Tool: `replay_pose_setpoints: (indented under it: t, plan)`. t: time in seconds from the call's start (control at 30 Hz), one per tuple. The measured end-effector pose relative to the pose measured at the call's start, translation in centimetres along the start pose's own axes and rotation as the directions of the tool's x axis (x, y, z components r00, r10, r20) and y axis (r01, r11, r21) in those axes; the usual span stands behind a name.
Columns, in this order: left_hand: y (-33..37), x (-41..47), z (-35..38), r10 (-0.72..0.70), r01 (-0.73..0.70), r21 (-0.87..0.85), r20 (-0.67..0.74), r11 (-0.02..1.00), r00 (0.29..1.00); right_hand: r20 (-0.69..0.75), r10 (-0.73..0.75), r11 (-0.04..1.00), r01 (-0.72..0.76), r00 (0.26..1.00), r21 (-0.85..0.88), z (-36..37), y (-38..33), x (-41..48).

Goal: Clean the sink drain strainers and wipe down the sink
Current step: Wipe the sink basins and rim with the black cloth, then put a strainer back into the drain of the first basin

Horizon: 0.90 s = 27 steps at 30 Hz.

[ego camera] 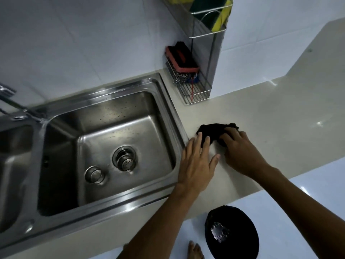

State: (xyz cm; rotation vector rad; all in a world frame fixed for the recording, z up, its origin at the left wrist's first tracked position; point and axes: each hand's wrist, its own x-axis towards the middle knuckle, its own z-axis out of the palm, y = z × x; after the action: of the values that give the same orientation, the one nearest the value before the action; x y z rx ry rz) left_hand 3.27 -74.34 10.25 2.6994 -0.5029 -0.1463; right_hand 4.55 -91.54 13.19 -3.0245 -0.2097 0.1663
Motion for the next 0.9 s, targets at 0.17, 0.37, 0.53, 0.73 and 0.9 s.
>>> replay_pose_setpoints:
  t: [0.17, 0.37, 0.53, 0.73, 0.9]
  plan:
    - [-2.8, -1.6, -0.5, 0.044, -0.044, -0.011, 0.024, 0.999, 0.999, 0.117, 0.06, 0.981, -0.037, 0.991, -0.188, -1.0, -2.5, -0.3]
    - [-9.8, -5.2, -3.9, -0.04, 0.04, 0.01, -0.007, 0.999, 0.999, 0.012, -0.089, 0.987, 0.09, 0.996, -0.132, -2.9, -13.5, 1.5]
    - [-21.3, -7.9, -7.1, -0.203, 0.196, 0.125, 0.041, 0.973, 0.978, 0.104, -0.257, 0.964, 0.262, 0.961, -0.041, 0.7, -24.3, 6.2]
    - [-33.7, -7.5, -6.0, -0.247, 0.195, 0.28, 0.167, 0.94, 0.954, 0.318, -0.204, 0.967, 0.241, 0.926, -0.079, 9.2, -31.4, 12.2]
    - [-37.2, -5.1, -2.2, -0.184, 0.1, 0.261, 0.324, 0.96, 0.928, 0.465, -0.097, 0.978, 0.17, 0.88, -0.119, 14.2, -32.8, 14.8]
